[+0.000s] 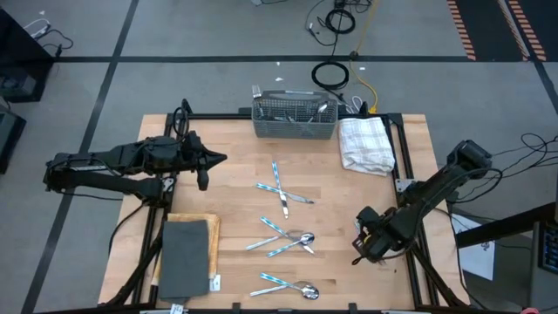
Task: Sort silverware
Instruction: Put the fork into the silverware basket
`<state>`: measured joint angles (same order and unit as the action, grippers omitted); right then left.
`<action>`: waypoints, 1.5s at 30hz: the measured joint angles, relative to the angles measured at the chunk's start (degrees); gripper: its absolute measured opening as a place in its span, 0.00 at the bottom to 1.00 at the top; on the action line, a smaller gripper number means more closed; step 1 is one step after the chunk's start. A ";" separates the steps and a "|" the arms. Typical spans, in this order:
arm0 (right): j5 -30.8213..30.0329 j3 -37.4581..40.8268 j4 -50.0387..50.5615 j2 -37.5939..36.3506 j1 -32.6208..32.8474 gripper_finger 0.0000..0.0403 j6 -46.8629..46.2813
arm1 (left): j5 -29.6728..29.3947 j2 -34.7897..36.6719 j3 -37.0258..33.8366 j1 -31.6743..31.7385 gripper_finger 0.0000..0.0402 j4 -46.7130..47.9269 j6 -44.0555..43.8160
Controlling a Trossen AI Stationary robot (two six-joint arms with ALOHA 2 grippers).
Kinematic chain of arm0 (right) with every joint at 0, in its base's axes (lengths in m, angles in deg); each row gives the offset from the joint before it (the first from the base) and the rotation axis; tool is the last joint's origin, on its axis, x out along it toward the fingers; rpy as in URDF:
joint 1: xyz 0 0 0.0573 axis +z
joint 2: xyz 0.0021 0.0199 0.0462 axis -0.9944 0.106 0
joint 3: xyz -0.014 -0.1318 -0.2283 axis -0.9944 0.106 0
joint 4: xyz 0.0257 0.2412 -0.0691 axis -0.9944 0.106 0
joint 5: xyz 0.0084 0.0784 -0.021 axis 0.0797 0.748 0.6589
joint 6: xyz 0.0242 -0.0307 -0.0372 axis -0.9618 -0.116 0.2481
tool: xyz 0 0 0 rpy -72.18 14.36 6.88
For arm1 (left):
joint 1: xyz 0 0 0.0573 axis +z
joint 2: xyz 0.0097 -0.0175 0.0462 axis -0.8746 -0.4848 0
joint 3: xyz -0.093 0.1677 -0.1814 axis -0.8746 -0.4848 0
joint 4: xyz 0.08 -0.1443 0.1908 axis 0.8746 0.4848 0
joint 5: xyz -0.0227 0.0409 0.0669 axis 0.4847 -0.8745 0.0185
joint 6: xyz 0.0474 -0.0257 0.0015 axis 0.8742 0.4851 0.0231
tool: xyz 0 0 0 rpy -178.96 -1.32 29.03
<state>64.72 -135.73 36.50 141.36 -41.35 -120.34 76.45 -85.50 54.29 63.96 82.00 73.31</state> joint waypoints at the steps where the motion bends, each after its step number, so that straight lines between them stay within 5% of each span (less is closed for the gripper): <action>1: 0.23 0.00 -0.03 0.89 0.00 0.55 0.00 | 0.00 0.00 0.00 0.00 0.02 0.00 0.00; 13: 7.98 1.72 -6.14 10.46 -0.17 0.53 0.44 | -0.28 0.00 0.02 0.00 0.02 0.15 0.46; 16: 8.95 1.77 -7.51 11.69 -0.35 0.42 0.55 | -0.46 -0.02 0.02 0.02 0.02 0.19 0.46; 21: 10.12 1.73 -9.86 11.36 -1.97 0.05 1.01 | -0.71 -0.06 0.02 0.02 0.02 0.39 0.39; 26: 11.00 1.31 -10.16 10.79 -4.52 0.01 3.44 | -1.25 -0.33 0.02 0.02 0.02 0.44 0.33; 36: -6.79 -7.88 -6.32 8.40 -13.82 0.00 15.66 | -4.76 -0.94 0.07 0.02 0.02 1.61 0.40; 45: -17.18 -23.25 -4.12 8.09 -32.22 0.00 46.28 | -6.14 -1.53 0.07 0.02 0.02 2.48 -0.01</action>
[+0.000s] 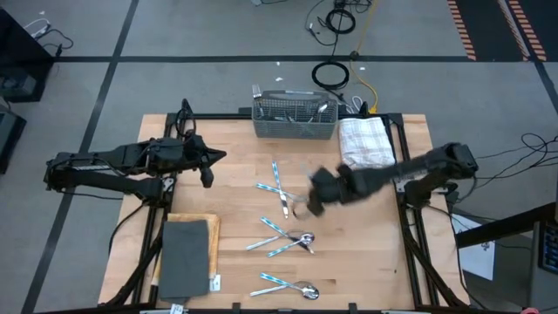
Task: Sort silverware
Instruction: Put the fork into the silverware basket
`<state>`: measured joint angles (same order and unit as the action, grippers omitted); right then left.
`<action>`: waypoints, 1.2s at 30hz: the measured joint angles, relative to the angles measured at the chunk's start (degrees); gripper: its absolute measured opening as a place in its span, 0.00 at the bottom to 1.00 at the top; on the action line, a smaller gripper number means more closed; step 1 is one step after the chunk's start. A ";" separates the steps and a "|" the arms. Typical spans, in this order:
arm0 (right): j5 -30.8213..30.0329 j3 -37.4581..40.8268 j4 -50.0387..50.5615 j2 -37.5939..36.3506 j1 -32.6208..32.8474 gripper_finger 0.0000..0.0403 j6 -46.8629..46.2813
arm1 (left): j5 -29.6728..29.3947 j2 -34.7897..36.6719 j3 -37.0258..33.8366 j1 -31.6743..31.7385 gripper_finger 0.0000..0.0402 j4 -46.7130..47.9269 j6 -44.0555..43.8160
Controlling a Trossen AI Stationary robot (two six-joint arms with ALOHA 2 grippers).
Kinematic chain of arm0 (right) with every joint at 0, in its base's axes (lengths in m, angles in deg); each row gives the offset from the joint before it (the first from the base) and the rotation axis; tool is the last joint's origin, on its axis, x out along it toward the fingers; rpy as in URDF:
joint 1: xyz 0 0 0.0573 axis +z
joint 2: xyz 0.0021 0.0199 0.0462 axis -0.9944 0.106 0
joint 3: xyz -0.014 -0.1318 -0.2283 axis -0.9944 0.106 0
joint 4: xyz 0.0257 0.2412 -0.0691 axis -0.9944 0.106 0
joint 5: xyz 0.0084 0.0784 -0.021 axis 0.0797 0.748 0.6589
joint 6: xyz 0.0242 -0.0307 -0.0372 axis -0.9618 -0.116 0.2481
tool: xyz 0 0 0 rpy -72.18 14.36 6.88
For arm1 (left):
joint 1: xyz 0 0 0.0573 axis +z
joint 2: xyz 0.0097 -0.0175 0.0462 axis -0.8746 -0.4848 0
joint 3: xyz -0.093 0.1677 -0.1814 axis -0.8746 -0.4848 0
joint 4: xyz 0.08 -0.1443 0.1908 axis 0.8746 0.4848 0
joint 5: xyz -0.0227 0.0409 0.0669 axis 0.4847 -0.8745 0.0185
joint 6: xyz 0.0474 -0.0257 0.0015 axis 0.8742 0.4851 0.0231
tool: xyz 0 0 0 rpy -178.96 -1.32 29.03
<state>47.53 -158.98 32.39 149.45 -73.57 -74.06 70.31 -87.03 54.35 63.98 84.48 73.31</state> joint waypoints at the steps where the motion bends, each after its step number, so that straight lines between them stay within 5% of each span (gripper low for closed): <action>1: -0.15 -2.03 -1.25 0.00 -2.32 0.00 3.71 | -0.03 0.01 0.00 0.00 0.02 0.11 -0.02; 8: 7.47 -14.73 -17.38 -0.05 -15.89 0.00 28.19 | -0.40 0.02 0.00 0.00 0.02 0.55 0.12; 13: 6.96 -21.35 -11.53 0.29 -23.82 0.00 42.62 | -1.34 0.02 0.00 0.00 0.02 0.90 0.04; 19: -2.49 -31.16 -5.92 4.47 -27.73 0.00 70.08 | -2.06 0.02 0.00 0.00 0.02 0.95 0.05; 28: -34.04 -37.08 -18.69 17.51 -28.02 0.00 121.31 | -7.08 0.02 0.00 -0.02 0.02 1.49 -0.02; 36: -34.67 -37.14 -38.29 28.44 -27.93 0.00 145.96 | -9.18 0.02 0.00 -0.01 0.02 4.03 -0.04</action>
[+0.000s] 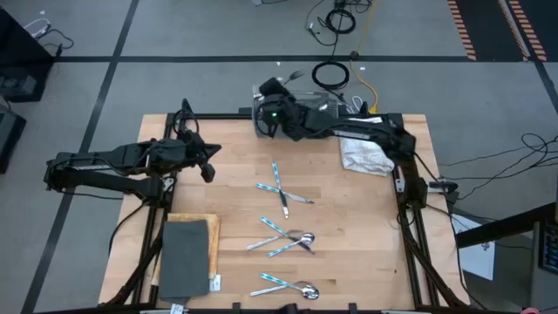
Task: Sort silverware
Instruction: Put the fork into the silverware basket
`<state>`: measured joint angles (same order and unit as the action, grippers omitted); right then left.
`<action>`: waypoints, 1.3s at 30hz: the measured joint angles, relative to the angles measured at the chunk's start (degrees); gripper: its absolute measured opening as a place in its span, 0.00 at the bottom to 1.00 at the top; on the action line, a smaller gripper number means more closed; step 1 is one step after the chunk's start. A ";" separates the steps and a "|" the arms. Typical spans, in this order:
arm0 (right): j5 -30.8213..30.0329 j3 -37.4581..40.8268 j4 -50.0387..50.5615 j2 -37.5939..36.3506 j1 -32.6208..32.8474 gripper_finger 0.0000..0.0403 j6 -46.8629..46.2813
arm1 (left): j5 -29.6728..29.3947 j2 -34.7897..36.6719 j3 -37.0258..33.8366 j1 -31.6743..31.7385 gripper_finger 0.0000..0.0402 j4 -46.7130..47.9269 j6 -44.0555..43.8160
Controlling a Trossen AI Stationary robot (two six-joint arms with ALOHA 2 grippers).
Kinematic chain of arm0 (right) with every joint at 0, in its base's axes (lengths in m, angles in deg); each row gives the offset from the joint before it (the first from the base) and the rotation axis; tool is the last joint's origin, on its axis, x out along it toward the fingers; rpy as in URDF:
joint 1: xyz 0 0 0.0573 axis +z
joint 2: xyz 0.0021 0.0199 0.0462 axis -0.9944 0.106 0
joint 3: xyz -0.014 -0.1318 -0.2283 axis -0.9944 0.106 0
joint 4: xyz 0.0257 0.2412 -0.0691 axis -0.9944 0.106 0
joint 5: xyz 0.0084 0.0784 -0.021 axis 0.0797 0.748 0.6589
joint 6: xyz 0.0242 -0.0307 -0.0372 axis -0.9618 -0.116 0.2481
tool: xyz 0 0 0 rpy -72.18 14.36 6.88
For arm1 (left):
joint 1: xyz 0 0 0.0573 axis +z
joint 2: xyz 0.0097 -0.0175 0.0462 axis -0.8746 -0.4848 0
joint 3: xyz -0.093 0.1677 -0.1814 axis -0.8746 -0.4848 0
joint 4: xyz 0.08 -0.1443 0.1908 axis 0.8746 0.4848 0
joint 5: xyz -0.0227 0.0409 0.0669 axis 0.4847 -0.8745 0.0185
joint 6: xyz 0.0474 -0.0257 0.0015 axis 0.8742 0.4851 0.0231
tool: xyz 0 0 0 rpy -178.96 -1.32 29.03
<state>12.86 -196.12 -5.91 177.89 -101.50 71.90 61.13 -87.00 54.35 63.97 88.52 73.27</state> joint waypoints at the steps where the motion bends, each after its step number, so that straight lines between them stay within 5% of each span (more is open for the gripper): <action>1: 0.08 -0.14 -0.02 0.99 0.00 0.00 -0.01 | 0.01 0.00 0.00 0.01 0.02 0.46 0.00; 21: 3.88 -0.33 -1.75 6.48 -1.73 0.00 10.82 | -1.52 0.02 -0.02 0.01 0.02 5.68 0.20; 39: 14.27 -0.33 -7.41 6.46 -3.54 0.00 35.33 | -4.48 0.00 -0.02 0.00 0.02 5.71 2.03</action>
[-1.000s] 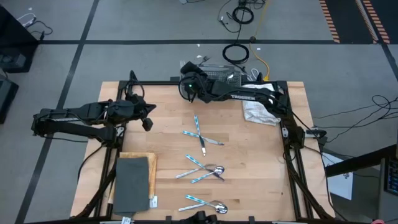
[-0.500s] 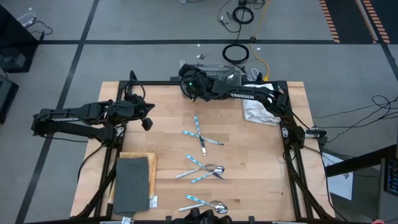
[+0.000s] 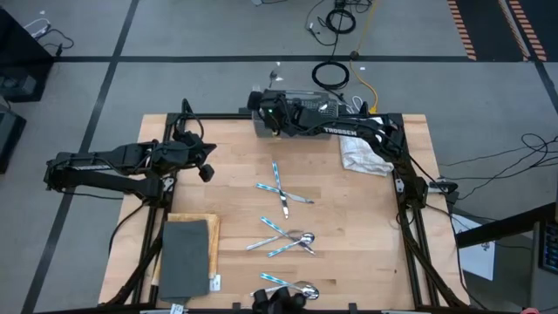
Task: Sort silverware
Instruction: Put the fork into the silverware basket
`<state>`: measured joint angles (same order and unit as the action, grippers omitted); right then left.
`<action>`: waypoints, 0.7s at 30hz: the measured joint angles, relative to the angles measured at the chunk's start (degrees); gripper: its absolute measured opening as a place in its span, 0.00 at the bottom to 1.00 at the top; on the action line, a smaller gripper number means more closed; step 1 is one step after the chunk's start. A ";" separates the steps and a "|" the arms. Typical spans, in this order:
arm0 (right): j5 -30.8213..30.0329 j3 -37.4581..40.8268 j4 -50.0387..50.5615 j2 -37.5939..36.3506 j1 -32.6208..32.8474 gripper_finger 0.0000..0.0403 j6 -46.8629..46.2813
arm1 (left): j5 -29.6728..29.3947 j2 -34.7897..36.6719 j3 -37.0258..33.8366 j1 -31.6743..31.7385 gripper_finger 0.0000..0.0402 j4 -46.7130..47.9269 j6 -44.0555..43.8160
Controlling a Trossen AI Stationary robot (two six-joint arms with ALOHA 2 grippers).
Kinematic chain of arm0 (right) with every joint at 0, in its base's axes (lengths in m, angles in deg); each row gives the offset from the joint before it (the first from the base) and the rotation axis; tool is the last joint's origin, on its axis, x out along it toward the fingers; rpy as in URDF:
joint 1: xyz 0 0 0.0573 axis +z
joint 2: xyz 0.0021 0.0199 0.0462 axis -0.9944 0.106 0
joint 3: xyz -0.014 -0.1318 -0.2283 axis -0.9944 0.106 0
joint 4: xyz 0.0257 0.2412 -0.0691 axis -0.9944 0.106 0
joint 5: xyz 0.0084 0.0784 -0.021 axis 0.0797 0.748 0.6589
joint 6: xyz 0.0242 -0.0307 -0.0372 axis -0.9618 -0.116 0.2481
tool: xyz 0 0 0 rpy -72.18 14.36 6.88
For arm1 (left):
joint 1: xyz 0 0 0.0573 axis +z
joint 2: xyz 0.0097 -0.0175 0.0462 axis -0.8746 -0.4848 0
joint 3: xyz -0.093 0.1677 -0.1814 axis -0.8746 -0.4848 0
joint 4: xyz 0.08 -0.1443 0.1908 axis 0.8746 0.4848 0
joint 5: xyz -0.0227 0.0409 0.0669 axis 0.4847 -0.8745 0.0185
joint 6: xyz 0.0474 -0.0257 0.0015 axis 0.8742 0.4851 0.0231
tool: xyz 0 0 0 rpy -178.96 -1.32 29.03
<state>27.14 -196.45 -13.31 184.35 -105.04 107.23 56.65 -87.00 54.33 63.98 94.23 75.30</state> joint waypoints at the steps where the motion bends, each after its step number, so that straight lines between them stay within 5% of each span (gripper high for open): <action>1: 1.33 0.00 -0.34 0.00 0.01 0.00 0.86 | -0.01 0.00 0.00 0.00 0.02 0.08 0.01; 21: 4.66 -0.02 -0.59 1.97 -1.06 0.02 5.02 | -3.08 0.00 -0.02 -0.01 0.02 -0.04 2.60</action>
<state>31.80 -196.47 -13.90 186.32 -106.10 112.25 53.56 -87.00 54.31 63.97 94.19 77.90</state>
